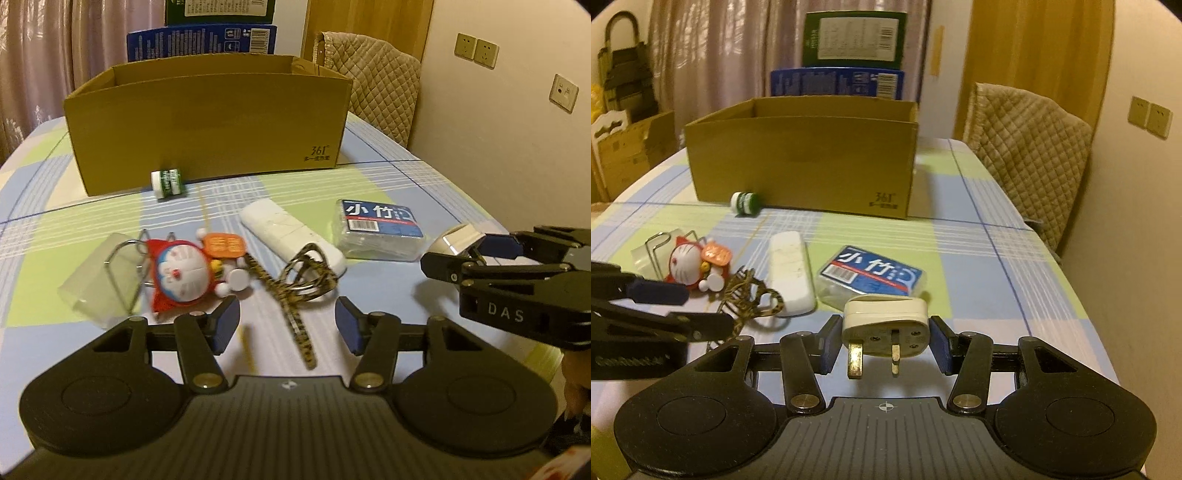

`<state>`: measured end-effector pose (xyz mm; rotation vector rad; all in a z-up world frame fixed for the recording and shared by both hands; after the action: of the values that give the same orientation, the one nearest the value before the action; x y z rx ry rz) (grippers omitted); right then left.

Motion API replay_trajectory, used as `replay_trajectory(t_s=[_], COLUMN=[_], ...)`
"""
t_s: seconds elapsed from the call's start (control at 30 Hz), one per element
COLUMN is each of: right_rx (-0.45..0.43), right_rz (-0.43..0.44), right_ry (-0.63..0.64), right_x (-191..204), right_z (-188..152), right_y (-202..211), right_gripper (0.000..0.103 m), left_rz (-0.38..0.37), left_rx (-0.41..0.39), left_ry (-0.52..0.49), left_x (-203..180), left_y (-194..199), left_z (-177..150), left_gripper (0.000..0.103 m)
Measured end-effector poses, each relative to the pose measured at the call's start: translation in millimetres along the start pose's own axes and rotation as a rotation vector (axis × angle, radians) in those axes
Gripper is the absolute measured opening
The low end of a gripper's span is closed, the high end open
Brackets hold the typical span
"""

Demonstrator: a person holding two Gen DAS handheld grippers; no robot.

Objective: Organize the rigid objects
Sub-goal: 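Grasp cream three-pin plug with right gripper while left reaches for leopard-print cord, then lift the plug with right gripper while left grasps the cord and lifts it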

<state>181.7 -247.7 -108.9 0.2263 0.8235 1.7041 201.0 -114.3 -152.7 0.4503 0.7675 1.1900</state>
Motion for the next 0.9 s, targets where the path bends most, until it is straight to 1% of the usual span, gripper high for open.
replay_trajectory(t_s=[0.07, 0.2, 0.33, 0.43, 0.57, 0.63, 0.7, 0.8, 0.9], right_rx=[0.002, 0.013, 0.018, 0.021, 0.023, 0.024, 0.023, 0.016, 0.005], right_rz=[-0.003, 0.006, 0.006, 0.001, 0.003, 0.008, 0.008, 0.006, 0.003], right_ry=[-0.022, -0.056, -0.068, -0.082, -0.089, -0.092, -0.092, -0.098, -0.102], right_x=[-5.0, -10.7, -14.4, -18.0, -18.5, -17.4, -16.9, -17.3, -17.4], right_z=[-2.0, -6.0, -7.5, -8.5, -8.3, -8.3, -7.5, -4.9, -1.1], right_y=[0.2, 0.1, -0.3, 0.1, 0.1, -0.5, -0.6, 1.3, 3.6], right_gripper=[0.047, 0.047, 0.047, 0.047, 0.047, 0.047, 0.047, 0.047, 0.047], left_rz=[-0.01, -0.023, -0.001, 0.006, -0.02, -0.023, -0.027, -0.018, -0.027], left_rx=[0.004, 0.005, 0.004, 0.009, 0.01, 0.007, 0.005, 0.018, 0.037], left_ry=[0.033, 0.139, 0.209, 0.261, 0.332, 0.346, 0.349, 0.335, 0.318], left_x=[-2.6, -1.8, 3.7, 8.1, 11.4, 12.2, 12.8, 12.7, 10.0], left_y=[-4.9, -13.5, -21.8, -27.1, -31.1, -31.8, -31.3, -28.2, -23.4], left_z=[1.4, 6.6, 10.0, 10.6, 11.9, 12.6, 13.2, 13.0, 9.7], left_gripper=[0.052, 0.052, 0.051, 0.047, 0.039, 0.038, 0.033, 0.033, 0.033])
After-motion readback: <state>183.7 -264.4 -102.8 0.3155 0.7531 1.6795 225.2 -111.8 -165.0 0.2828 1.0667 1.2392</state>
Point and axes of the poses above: each gripper's, at about its wrist camera, not at the fingertips, and y roughly against the way its jaws point, x to its left, z to its top, the point moved 10 cm from there along -y, roughly the way its jaws point, and after that the axes turned 15 degrees about y, right-handed, at the moved point
